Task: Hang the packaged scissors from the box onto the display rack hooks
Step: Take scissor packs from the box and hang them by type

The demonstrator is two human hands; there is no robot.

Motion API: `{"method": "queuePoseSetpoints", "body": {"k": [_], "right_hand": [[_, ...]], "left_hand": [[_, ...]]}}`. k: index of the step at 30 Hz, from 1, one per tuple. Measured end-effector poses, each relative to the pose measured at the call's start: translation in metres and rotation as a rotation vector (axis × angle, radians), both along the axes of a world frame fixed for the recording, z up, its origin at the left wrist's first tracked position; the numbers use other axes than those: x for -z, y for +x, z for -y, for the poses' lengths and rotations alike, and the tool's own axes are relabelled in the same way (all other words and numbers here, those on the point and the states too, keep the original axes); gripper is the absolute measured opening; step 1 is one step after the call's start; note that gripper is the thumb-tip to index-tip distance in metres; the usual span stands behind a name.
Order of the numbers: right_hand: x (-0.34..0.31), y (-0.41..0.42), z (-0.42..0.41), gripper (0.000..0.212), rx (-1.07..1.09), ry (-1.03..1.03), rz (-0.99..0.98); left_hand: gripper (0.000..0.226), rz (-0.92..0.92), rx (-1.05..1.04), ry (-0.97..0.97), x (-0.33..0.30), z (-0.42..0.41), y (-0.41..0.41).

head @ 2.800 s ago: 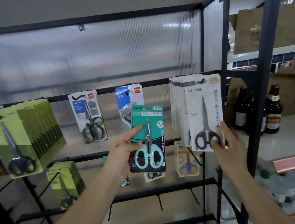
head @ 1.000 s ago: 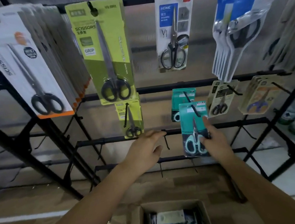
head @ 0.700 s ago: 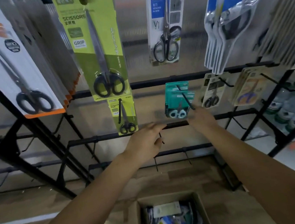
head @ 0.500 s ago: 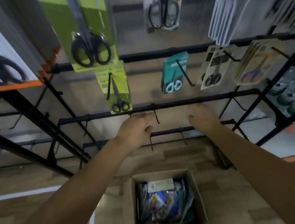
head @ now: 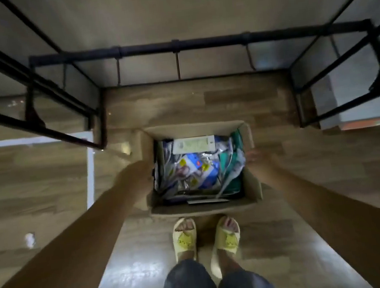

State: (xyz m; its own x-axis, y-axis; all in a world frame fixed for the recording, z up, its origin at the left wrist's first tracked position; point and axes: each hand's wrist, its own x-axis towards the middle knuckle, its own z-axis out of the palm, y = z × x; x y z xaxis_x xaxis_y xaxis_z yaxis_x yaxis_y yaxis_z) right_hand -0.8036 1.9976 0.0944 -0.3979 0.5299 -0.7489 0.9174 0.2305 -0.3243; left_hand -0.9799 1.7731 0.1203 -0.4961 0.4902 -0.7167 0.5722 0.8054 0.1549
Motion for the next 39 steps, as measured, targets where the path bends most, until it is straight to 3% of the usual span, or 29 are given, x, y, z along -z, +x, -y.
{"method": "queuePoseSetpoints", "body": {"k": [5,9,12,14,17,19,21,25,29,32,36,39], "right_hand": [[0.152,0.030,0.033,0.032,0.426,-0.124,0.050],[0.249,0.041,0.041,0.053,0.711,-0.154,0.116],[0.304,0.039,0.032,0.054,0.781,-0.185,-0.052],[0.332,0.032,0.026,0.066,0.729,-0.196,-0.139],[0.363,0.019,0.017,0.099,0.650,-0.182,-0.081],[0.380,0.011,0.013,0.104,0.637,-0.160,-0.012],[0.390,0.006,0.012,0.097,0.593,-0.084,0.054],[0.396,0.016,0.008,0.062,0.585,0.056,0.102],[0.390,0.010,0.000,0.044,0.379,0.134,0.085],[0.381,0.009,-0.004,0.034,0.400,0.207,0.050],[0.342,0.016,0.001,0.038,0.519,0.122,-0.046],[0.286,0.012,0.012,0.033,0.635,-0.020,-0.110]], "left_hand": [[0.044,0.091,0.059,-0.077,0.139,0.027,0.033],[0.045,0.080,0.056,-0.077,0.238,0.020,0.034],[0.044,0.098,0.088,-0.070,0.293,0.011,0.035],[0.043,0.113,0.081,-0.016,0.321,0.003,0.033],[0.042,0.158,0.070,0.060,0.349,-0.006,0.030],[0.047,0.190,0.070,0.099,0.363,-0.010,0.027],[0.051,0.218,0.053,0.138,0.374,-0.013,0.026],[0.042,0.184,-0.012,0.146,0.383,-0.009,0.030],[0.044,0.191,-0.021,0.161,0.382,-0.001,0.037],[0.034,0.190,-0.054,0.145,0.375,0.006,0.039],[0.022,0.193,-0.159,0.096,0.342,0.009,0.040],[0.027,0.210,-0.290,0.087,0.292,0.006,0.040]]}}
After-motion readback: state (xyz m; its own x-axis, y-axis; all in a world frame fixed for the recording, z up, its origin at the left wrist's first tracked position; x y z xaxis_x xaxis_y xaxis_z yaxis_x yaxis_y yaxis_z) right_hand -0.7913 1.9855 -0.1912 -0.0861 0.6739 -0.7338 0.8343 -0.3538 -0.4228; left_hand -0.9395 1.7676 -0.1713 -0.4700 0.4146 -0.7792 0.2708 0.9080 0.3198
